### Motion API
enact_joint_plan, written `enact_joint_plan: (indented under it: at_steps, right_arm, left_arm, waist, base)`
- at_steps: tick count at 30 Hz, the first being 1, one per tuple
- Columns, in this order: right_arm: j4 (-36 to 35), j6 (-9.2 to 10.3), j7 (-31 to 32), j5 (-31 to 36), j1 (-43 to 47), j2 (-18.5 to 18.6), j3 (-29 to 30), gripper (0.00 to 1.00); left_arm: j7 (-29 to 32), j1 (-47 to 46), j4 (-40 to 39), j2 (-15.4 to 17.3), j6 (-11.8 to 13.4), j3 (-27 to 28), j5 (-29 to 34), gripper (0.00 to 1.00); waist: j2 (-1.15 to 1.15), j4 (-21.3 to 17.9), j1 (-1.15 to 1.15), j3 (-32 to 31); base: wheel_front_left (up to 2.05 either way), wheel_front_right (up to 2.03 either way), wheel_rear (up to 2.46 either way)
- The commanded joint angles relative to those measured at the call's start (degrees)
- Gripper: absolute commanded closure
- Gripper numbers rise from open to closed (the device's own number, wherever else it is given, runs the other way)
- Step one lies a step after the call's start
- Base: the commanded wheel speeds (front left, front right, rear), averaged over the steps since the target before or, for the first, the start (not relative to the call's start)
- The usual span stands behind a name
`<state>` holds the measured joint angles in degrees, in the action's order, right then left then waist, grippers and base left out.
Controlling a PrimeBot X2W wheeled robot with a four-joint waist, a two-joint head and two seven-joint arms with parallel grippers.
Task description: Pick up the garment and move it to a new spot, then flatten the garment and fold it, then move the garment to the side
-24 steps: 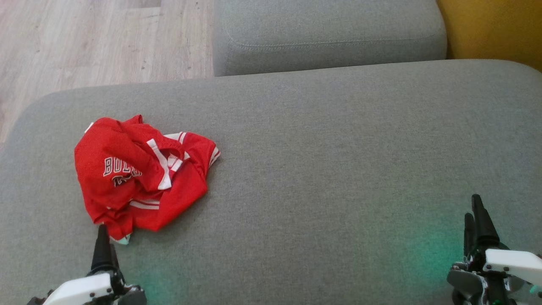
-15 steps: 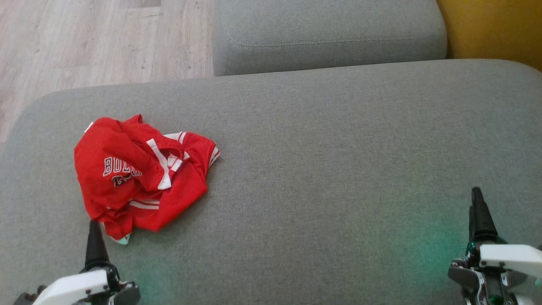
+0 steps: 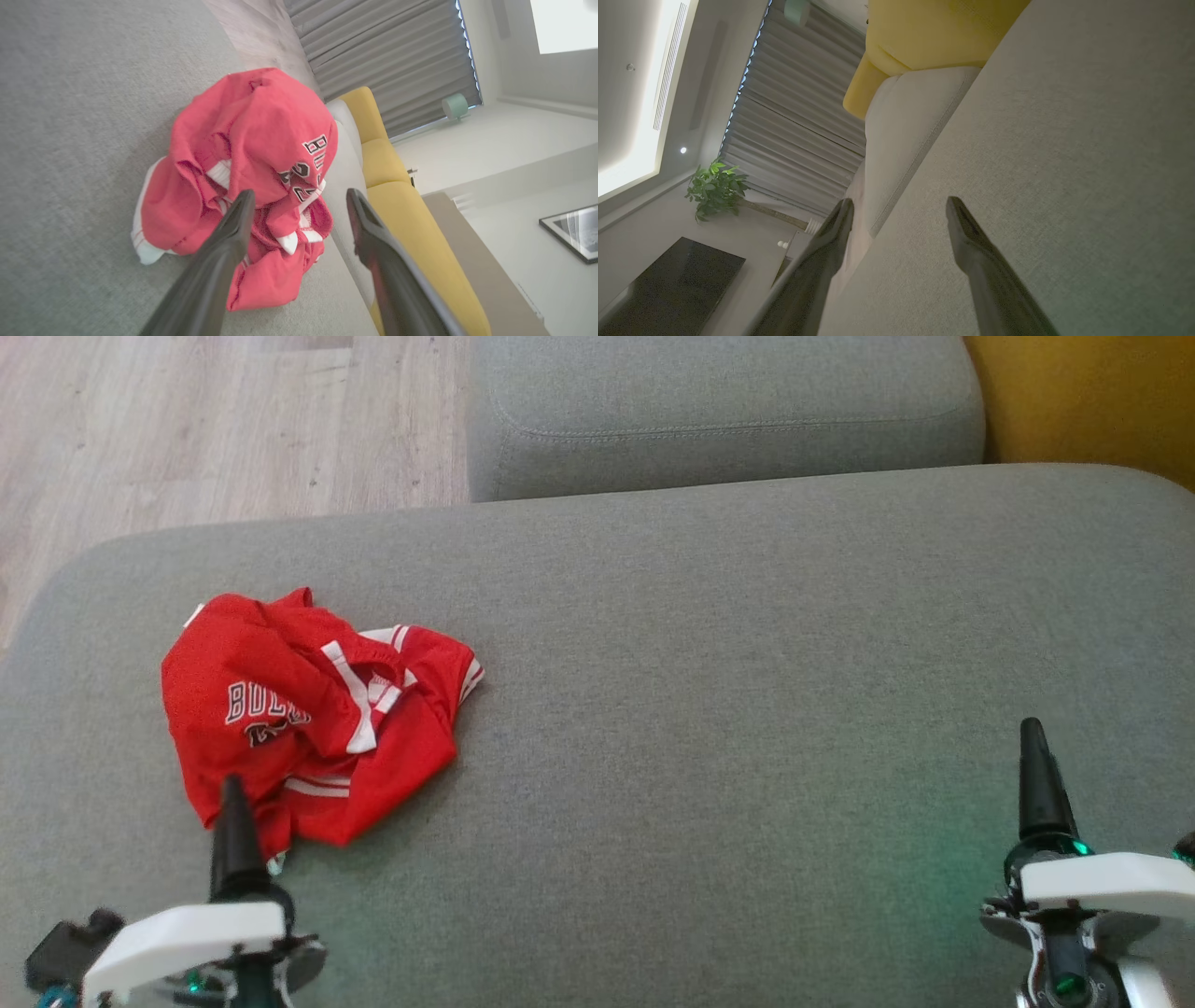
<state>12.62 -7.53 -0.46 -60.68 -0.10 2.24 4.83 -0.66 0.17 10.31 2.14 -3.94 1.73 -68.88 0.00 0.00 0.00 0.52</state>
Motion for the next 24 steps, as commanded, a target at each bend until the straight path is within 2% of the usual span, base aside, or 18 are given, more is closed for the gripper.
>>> enact_joint_plan:
  at_steps: [1, 10, 15, 24]
  right_arm:
    - [-2.65, 0.01, -0.76, 2.37, -2.79, 0.33, -0.69, 0.0]
    - [-4.49, 0.02, -2.28, 12.24, -2.76, 0.36, -2.03, 0.0]
    - [-5.14, 0.02, -2.95, 16.41, -2.73, 0.38, -2.71, 0.0]
    - [-6.48, 0.02, -4.48, 24.9, -2.91, 0.41, -4.1, 0.0]
  left_arm:
    - [-0.62, -2.64, -2.64, 0.43, 0.34, -0.04, 2.21, 0.0]
    - [-2.13, -3.0, -3.56, 0.52, 0.49, -4.54, 14.54, 0.0]
    - [-2.81, -3.31, -3.78, 0.94, 0.84, -6.29, 19.22, 0.0]
    - [-4.32, -4.17, -3.4, 2.86, 2.82, -11.01, 28.05, 0.0]
  waist:
    - [0.0, 0.01, 0.0, 0.02]
    - [0.0, 0.03, 0.0, 0.17]
    - [0.0, -0.02, 0.0, 0.25]
    - [0.0, -0.26, 0.0, 0.26]
  base:
    - [0.0, 0.0, 0.0]
    - [0.0, 0.0, 0.0]
    - [0.0, 0.0, 0.0]
    - [0.0, 0.0, 0.0]
